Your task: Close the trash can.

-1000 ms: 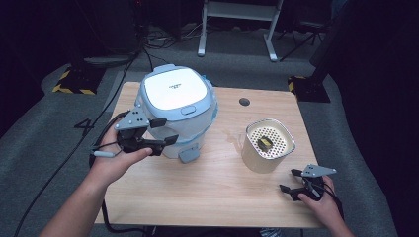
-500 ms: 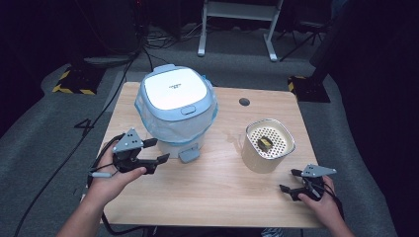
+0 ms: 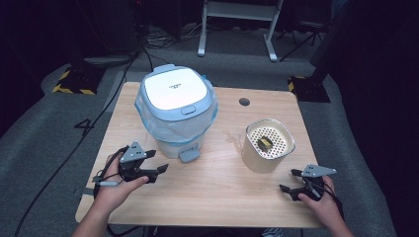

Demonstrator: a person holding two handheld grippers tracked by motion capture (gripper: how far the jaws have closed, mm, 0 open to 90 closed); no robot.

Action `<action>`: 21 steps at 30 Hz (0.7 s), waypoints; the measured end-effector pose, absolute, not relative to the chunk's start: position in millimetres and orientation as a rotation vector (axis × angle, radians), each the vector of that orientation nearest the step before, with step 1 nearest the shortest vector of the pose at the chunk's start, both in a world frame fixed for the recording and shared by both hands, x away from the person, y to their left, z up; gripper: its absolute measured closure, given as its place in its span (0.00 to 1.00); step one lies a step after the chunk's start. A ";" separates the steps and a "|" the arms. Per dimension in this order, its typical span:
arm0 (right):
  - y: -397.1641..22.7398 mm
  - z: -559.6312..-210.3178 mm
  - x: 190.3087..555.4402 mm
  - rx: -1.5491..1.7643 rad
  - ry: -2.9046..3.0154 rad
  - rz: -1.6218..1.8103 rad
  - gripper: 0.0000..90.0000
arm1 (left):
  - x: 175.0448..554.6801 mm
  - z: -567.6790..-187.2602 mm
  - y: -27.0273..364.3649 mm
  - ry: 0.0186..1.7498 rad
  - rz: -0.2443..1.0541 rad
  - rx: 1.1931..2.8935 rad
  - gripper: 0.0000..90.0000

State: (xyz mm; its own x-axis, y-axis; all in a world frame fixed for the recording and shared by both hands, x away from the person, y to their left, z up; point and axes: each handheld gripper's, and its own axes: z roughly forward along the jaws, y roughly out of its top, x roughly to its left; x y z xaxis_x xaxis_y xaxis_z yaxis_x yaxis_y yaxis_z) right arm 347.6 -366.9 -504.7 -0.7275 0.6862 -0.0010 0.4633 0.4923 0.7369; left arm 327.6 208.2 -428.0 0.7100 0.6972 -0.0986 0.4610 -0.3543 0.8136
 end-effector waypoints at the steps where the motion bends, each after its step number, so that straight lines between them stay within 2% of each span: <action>1: -366.9 -504.7 347.6 0.971 2.445 1.075 0.17 | 328.0 -432.4 208.4 0.893 0.327 2.010 0.36; 15: -366.9 -504.7 347.6 0.971 2.445 1.075 0.17 | 333.0 -480.2 215.8 1.012 0.283 2.050 0.32; 21: -366.9 -504.7 347.6 0.971 2.445 1.075 0.17 | 333.4 -491.0 217.4 1.059 0.302 2.085 0.30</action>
